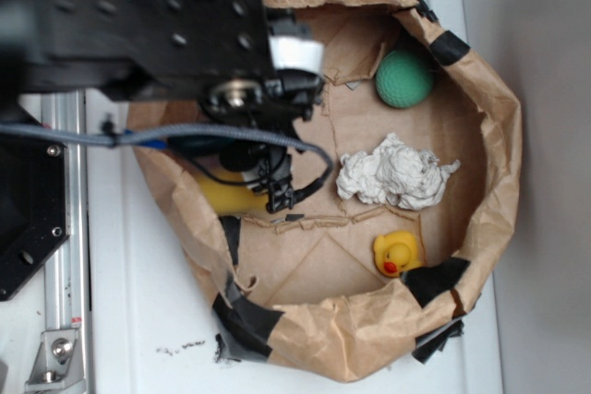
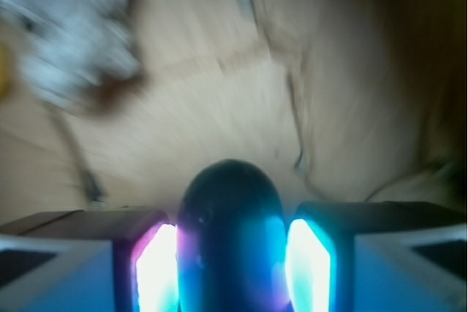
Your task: Grab the plastic pickle.
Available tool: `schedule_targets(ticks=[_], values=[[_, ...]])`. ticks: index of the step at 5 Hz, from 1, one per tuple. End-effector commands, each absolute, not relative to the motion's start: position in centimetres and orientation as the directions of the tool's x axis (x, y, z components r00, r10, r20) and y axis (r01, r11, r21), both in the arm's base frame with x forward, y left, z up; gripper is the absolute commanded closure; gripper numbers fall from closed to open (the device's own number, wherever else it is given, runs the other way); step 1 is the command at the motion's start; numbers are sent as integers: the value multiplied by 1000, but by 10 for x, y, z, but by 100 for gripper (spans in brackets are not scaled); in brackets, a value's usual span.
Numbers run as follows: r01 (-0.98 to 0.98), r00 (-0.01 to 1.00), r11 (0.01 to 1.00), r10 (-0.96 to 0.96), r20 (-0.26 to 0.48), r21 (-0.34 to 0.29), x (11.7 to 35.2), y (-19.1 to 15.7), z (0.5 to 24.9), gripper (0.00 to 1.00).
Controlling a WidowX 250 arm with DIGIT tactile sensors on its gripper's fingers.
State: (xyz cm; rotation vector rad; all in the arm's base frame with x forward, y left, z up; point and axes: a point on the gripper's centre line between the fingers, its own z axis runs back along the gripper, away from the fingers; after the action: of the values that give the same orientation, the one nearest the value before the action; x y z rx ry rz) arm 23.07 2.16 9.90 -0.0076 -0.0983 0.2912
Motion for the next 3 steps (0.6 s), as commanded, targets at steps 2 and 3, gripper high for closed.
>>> schedule_targets(ticks=[2,3], values=[[-44,976,998,35,217,37,262,19,169,100],[5,972,1000,-9,233,18,271,14,168,100]])
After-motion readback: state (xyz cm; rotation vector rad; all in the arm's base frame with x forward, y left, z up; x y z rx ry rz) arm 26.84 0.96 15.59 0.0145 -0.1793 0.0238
